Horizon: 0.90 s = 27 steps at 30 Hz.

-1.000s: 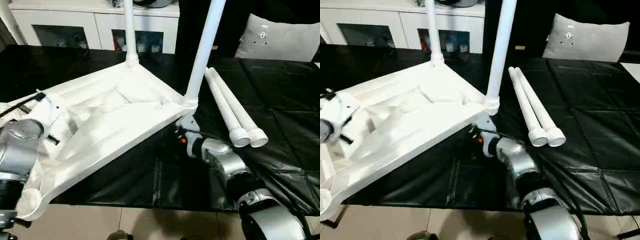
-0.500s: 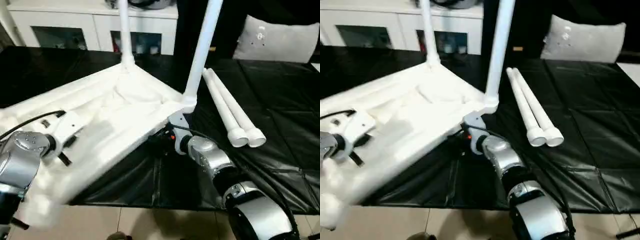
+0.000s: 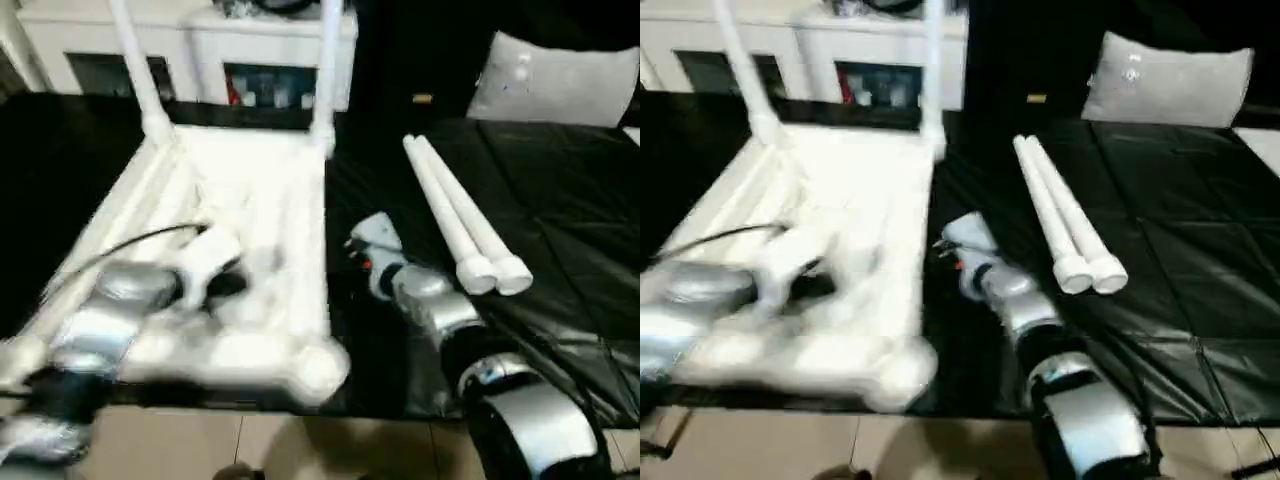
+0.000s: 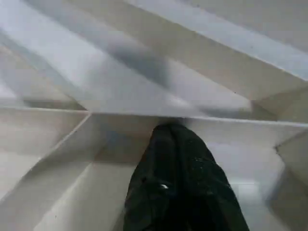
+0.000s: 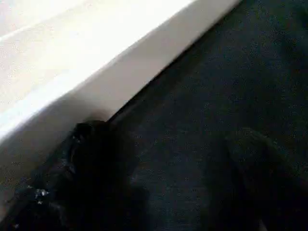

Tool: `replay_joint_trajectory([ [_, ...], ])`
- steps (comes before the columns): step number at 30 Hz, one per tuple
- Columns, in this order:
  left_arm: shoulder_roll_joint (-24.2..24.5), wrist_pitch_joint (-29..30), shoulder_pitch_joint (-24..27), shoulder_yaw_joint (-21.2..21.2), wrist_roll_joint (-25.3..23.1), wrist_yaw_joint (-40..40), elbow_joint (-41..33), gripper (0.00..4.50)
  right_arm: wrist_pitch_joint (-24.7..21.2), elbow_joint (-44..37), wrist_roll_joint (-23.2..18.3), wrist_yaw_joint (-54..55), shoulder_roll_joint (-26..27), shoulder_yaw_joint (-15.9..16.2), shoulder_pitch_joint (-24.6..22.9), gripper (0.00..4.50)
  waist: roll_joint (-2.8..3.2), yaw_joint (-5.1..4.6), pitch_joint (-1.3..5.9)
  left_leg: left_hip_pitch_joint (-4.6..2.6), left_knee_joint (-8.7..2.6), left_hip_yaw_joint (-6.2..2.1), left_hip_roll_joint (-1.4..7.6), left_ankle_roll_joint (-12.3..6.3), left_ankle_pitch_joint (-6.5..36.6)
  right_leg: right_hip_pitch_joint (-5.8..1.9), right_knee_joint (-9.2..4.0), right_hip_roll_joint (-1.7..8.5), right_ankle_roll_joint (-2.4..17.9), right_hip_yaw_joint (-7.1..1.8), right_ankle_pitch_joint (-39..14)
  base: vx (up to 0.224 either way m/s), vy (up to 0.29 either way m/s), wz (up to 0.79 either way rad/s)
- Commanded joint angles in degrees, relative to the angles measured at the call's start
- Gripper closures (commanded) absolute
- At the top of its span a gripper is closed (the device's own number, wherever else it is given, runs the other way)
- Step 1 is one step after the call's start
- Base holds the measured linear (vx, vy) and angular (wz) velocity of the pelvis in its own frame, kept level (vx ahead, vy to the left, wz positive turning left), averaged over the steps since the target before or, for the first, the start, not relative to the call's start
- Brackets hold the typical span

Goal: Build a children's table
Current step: Rotate table base

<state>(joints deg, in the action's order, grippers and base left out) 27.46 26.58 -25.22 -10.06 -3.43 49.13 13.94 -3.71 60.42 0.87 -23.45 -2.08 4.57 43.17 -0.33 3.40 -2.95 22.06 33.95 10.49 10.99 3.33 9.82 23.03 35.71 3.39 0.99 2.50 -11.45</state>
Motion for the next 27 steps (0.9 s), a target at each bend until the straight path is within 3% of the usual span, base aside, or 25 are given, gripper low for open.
replay_joint_trajectory([
  [1,-3.76,-3.66,-3.25,-2.11,1.49,-1.31,-0.27,4.44,1.21,-0.30,-0.74,-1.24,2.38,0.87,1.87,0.00,0.75,-0.12,3.89,-1.21,-4.03,-0.78,1.89,1.48,11.31,-2.79,-3.70,4.19,12.58,-2.55,-3.83,0.000,0.000,0.00],
  [4,-6.66,-6.68,-5.76,-2.61,-1.05,-7.21,5.38,4.44,2.15,-0.86,-1.13,1.08,0.71,-0.93,2.98,0.00,0.73,-0.01,4.00,-1.35,-3.80,-0.64,1.84,0.84,10.57,-2.70,-3.78,4.06,12.67,-2.51,-2.71,0.000,0.000,0.00],
  [5,-7.80,-8.07,-6.99,-2.45,-2.12,-10.54,8.18,4.44,2.26,-1.20,-1.41,1.61,0.20,-1.56,3.25,0.00,0.64,-0.05,4.12,-1.08,-3.73,-0.70,1.87,0.45,9.79,-3.01,-3.51,4.12,12.89,-2.48,-1.46,0.000,0.000,0.00],
  [8,-11.58,-12.80,-11.22,0.20,-3.81,-20.75,17.80,4.44,2.21,-3.48,-2.49,3.55,-2.10,-4.26,3.92,0.00,0.45,0.06,4.13,-1.03,-3.53,-0.65,1.70,-0.73,8.78,-3.13,-3.60,4.11,12.60,-2.41,-0.41,0.000,0.000,0.00],
  [13,-13.73,-16.89,-12.31,2.49,-4.05,-26.59,21.11,4.44,1.30,-6.82,-3.07,5.84,-4.40,-6.46,3.72,0.00,-0.15,0.10,4.22,-0.94,-3.34,-0.68,1.94,-2.45,7.04,-3.20,-3.46,4.33,13.19,-2.28,-0.21,0.000,0.000,0.00],
  [17,-14.82,-18.61,-10.43,2.72,-2.44,-25.50,18.17,4.44,-2.53,-10.92,-2.11,8.39,-6.61,-7.02,3.38,0.00,-0.01,0.38,4.23,-1.05,-3.22,-0.58,1.96,-2.80,5.67,-3.17,-3.36,4.14,13.24,-2.28,0.76,0.000,0.000,0.00],
  [20,-14.08,-16.54,-6.21,1.98,0.79,-18.98,10.27,4.44,-10.74,-16.48,-0.79,10.80,-8.56,-7.28,2.43,0.00,0.07,0.41,4.12,-1.08,-3.31,-0.53,2.01,-2.53,5.69,-3.11,-3.37,4.08,13.26,-2.28,0.05,0.000,0.000,0.00],
  [21,-13.78,-15.24,-5.44,1.94,1.77,-17.29,8.56,4.16,-12.29,-17.14,-0.45,11.05,-8.94,-7.22,2.33,0.00,0.09,0.34,4.11,-1.17,-3.31,-0.42,2.00,-2.16,6.43,-2.91,-3.54,3.98,13.21,-2.27,-0.79,0.000,0.000,0.00],
  [24,-10.04,-12.54,-2.08,-0.55,2.97,-11.41,0.36,4.05,-21.21,-18.92,-1.83,9.71,-10.90,-7.91,2.72,0.00,0.22,0.24,3.90,-1.35,-3.56,-0.56,2.09,-0.98,8.62,-2.87,-3.73,3.99,12.50,-2.31,-3.73,0.000,0.000,0.00],
  [27,-6.59,-10.74,-0.32,-2.63,4.14,-6.22,-5.38,3.71,-25.87,-17.25,-2.51,9.86,-12.46,-8.44,3.98,0.00,0.14,0.02,3.71,-1.43,-3.60,-0.45,1.95,0.54,10.22,-2.62,-3.94,3.81,11.68,-2.40,-6.26,0.000,0.000,0.00],
])
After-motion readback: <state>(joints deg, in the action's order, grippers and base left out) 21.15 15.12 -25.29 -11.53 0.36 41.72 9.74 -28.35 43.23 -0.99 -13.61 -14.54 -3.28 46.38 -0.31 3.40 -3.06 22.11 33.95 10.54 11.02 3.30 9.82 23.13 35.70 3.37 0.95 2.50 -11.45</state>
